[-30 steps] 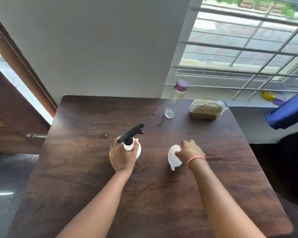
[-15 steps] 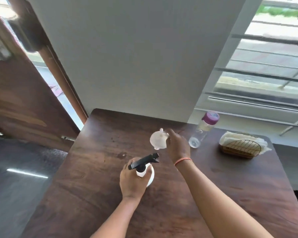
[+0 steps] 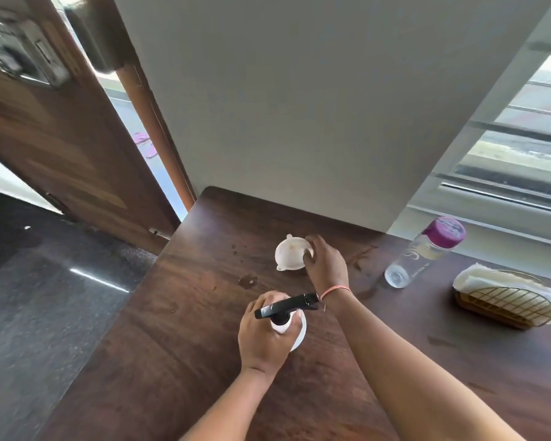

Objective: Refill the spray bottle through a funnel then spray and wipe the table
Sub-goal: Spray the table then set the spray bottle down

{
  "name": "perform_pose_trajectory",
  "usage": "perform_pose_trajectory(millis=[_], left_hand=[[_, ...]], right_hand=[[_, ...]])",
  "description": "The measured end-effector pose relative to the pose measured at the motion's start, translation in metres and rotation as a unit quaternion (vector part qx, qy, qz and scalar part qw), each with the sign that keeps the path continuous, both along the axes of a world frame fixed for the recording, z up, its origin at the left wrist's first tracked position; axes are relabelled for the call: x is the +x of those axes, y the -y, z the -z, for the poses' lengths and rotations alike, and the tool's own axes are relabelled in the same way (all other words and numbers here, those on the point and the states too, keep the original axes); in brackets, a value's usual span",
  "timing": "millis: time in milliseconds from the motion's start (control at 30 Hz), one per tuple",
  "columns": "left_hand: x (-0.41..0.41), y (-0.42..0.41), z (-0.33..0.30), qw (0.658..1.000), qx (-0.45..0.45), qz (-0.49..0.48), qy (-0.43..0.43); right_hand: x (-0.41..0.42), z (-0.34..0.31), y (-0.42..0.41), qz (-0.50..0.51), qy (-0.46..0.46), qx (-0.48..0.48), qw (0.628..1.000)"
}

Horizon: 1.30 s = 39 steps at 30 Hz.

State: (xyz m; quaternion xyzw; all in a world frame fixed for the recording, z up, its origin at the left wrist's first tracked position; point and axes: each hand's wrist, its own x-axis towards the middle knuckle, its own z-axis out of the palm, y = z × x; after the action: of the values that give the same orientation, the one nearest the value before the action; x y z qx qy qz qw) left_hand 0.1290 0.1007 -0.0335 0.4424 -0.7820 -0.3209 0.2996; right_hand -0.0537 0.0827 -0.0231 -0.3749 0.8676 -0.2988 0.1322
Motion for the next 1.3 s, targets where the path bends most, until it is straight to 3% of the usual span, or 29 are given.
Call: perform_pose_trajectory(millis=[167,300,433,533,600,733,833,967,1033,1133,1200,1233,1300], left_hand=[[0.001,-0.001,-0.005,1.000,-0.013,0.003,-0.009],[0.004,0.000,-0.002,1.000,0.000,0.006,-0.006],[0.010,-0.012,-0.001,0.999,0.034,0.017,-0.018],[0.018,-0.038,0.002,0.996,-0.034,0.077,-0.018],[0.021,-0.061,0.001,0.991,-0.053,0.120,0.000],[0.035,-0.103,0.011,0.984,0.072,0.159,-0.030],[0.053,-0.124,0.013,0.963,0.074,0.252,-0.063],[0.065,-0.154,0.000,0.940,0.170,0.291,-0.061],[0.068,-0.168,-0.005,0.908,0.223,0.353,-0.025],[0.069,-0.182,-0.009,0.814,0.339,0.470,0.037],[0.069,-0.192,-0.012,0.767,0.370,0.517,0.089],[0.069,-0.196,-0.010,0.766,0.365,0.518,0.104],[0.066,-0.196,-0.007,0.806,0.343,0.473,0.094]], right_hand=[[0.019,-0.009,-0.035,0.069,0.023,-0.088,0.993],[0.074,-0.019,-0.081,0.183,0.192,-0.216,0.940],[0.133,-0.035,-0.112,0.093,0.308,-0.272,0.907],[0.156,-0.045,-0.115,0.067,0.278,-0.242,0.927],[0.160,-0.048,-0.117,0.147,0.231,-0.246,0.930],[0.164,-0.044,-0.137,0.286,0.104,-0.264,0.915],[0.166,-0.051,-0.162,0.291,0.069,-0.321,0.899],[0.161,-0.065,-0.201,0.289,0.072,-0.327,0.897],[0.160,-0.069,-0.225,0.293,0.065,-0.296,0.907],[0.158,-0.071,-0.266,0.305,0.049,-0.267,0.913],[0.158,-0.073,-0.297,0.316,0.036,-0.245,0.916],[0.159,-0.074,-0.312,0.326,0.032,-0.228,0.917],[0.162,-0.073,-0.336,0.341,0.023,-0.170,0.924]])
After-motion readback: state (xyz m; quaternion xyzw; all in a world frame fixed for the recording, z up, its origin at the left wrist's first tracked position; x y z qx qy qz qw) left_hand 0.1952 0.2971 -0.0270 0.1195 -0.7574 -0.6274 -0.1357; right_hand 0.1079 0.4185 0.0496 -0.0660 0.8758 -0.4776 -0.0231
